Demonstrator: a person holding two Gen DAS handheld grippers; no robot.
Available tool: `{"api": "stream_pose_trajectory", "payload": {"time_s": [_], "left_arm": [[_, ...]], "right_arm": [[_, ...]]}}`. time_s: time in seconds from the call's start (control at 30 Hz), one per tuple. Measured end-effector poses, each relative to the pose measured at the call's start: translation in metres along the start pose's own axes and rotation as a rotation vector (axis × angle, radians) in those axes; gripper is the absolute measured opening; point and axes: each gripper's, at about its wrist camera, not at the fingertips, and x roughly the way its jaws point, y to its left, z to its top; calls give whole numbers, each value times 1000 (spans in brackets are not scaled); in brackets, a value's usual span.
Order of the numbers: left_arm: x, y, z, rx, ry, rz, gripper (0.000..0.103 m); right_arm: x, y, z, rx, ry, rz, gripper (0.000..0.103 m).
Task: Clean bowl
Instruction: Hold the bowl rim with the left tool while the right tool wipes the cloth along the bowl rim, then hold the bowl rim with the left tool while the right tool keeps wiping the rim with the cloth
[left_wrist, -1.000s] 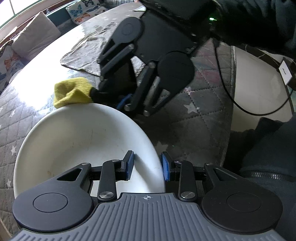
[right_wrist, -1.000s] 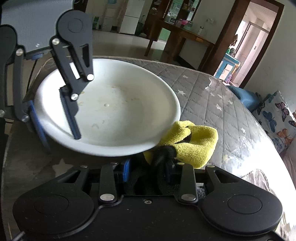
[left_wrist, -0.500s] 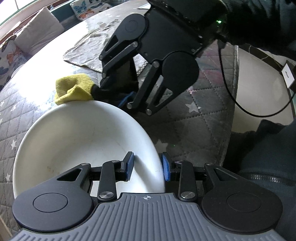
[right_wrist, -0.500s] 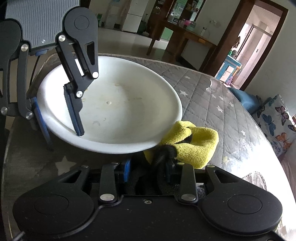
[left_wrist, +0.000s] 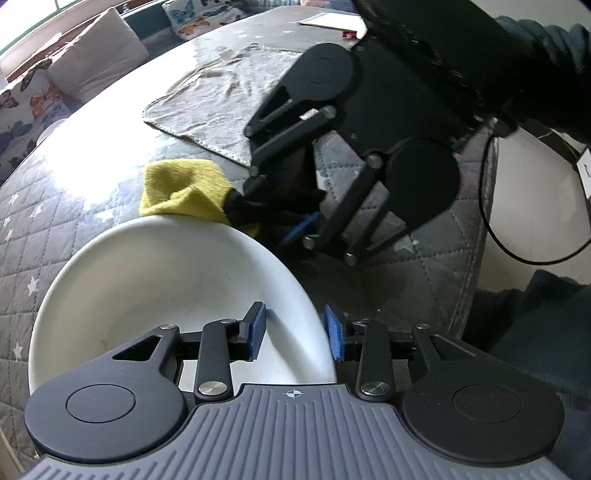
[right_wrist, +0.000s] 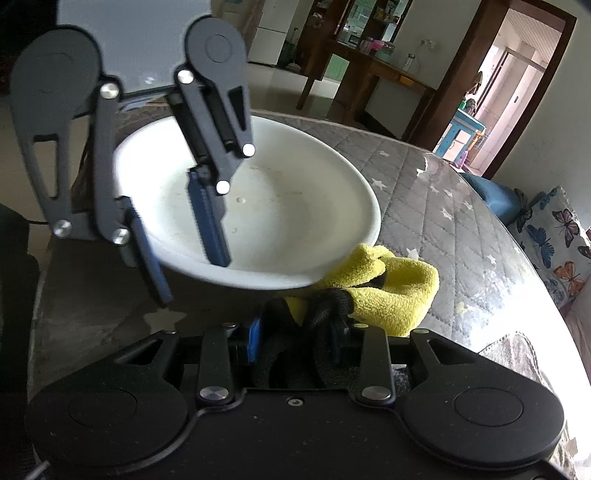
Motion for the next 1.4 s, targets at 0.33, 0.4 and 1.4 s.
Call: {"api": "stream_pose_trajectory", "payload": {"time_s": [0.33,0.4,1.4], "left_arm": [[5,7,5,-57,5,13,40],[5,8,5,-55,5,10,39],[-13,4,-17,91,-4,-69,39]], "right_arm": [[-9,11,-4,-4,-3,18,37],[-12,15,-5,-9,-3,25,37],[10,-15,6,-18,-5,27,37]]}}
